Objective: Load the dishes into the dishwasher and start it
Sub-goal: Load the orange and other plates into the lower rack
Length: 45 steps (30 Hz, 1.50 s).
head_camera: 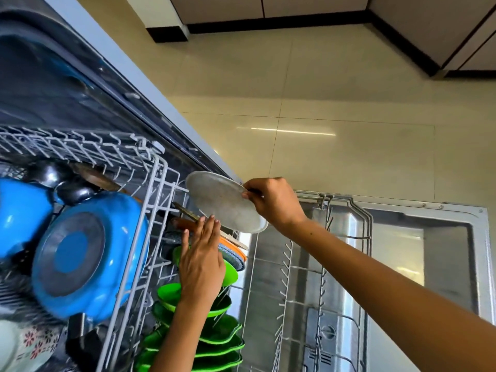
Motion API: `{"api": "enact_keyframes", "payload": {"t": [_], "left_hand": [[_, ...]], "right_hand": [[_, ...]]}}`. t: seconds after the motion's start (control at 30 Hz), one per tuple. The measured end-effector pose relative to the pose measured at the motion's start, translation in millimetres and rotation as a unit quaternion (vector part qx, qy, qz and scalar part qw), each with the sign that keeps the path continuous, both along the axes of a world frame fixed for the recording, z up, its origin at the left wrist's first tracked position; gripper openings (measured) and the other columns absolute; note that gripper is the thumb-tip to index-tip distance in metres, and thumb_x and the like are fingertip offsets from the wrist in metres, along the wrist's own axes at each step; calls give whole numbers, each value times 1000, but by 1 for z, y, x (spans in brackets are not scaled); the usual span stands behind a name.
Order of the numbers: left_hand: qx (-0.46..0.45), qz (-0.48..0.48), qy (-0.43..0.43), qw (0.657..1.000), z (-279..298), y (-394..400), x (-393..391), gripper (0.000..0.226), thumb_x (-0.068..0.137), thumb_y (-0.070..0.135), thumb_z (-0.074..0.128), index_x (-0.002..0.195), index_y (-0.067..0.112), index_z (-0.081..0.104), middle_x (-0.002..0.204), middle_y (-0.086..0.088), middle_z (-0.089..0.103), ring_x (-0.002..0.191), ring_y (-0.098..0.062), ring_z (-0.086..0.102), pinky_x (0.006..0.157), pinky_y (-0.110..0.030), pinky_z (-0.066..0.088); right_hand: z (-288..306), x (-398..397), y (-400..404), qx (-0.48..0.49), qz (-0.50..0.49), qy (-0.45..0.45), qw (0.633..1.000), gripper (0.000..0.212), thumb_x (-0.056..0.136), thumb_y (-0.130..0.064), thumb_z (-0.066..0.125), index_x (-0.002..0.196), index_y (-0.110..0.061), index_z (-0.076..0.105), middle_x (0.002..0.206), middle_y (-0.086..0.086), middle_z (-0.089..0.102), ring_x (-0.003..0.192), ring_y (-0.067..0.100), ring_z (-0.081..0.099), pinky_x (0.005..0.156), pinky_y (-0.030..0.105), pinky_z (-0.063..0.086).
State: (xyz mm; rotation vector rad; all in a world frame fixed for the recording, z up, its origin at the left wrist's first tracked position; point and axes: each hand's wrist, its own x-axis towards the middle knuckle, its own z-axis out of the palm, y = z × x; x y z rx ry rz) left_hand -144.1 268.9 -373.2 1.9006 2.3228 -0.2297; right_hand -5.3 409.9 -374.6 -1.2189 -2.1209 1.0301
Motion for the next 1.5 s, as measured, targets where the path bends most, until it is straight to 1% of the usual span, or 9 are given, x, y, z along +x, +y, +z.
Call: {"api": "enact_keyframes", "payload": {"t": [0.47,0.67,0.83,0.93,1.07,1.17,1.3,1.37,1.5], "left_hand": [[-9,-1,-19,1000,1,-2,1,75,63,-5,70,134,8,52,143,-5,46,136,-22,37,110,-50,28],[-5,-2,-27,1000,1,0,0,77,63,-5,70,136,9,50,144,-4,45,136,-22,36,110,-50,28],[1,-1,-39,999,-1,-1,-2,79,64,-8,67,138,9,47,147,-3,42,138,-21,34,110,-52,29],[3,2,-41,999,-2,0,-1,80,64,-6,68,139,9,46,147,-3,41,137,-22,35,111,-50,25],[-3,2,-45,999,-2,5,0,78,66,-6,70,139,9,46,147,-3,40,137,-21,34,110,-50,22],[-19,-14,-46,999,-1,11,-3,72,72,-2,66,140,10,44,150,-3,35,139,-20,29,112,-50,16],[-33,-22,-55,998,2,19,-2,64,84,4,56,145,11,36,155,-1,24,144,-16,18,114,-45,2],[-31,-30,-62,997,0,26,-2,59,87,6,55,144,8,38,154,-3,26,143,-18,20,115,-43,4],[11,-13,-83,996,10,13,15,51,90,9,54,140,4,43,149,-8,37,139,-21,32,116,-40,14]], "right_hand": [[-43,-41,-15,-96,73,-102,987,11,87,-4,55,83,-6,65,79,19,64,74,35,60,60,31,38],[-49,-60,-19,-77,31,-138,987,15,82,6,51,83,-4,61,79,19,62,70,33,56,58,29,31],[-57,-61,-13,-124,55,-137,981,18,86,2,51,75,-11,55,70,13,53,64,28,49,58,28,32],[-64,-53,-1,-184,96,-152,966,13,88,-1,52,93,-5,62,88,13,61,80,28,58,66,29,40],[-61,-48,4,-207,107,-118,965,29,88,-1,55,116,-5,62,107,15,67,100,28,62,80,26,44],[-53,-41,4,-279,66,-43,957,40,85,8,50,122,-1,57,110,18,66,105,29,61,91,32,45],[-51,-19,-9,-293,-61,-36,954,33,85,8,45,109,0,66,106,18,68,102,29,63,95,33,45],[-48,-4,-19,-293,-135,-12,946,32,86,7,45,105,-3,68,102,15,70,98,25,65,94,32,47],[-24,28,-59,-277,-131,36,951,27,88,5,48,97,-6,70,93,8,72,85,19,68,87,36,53]]}}
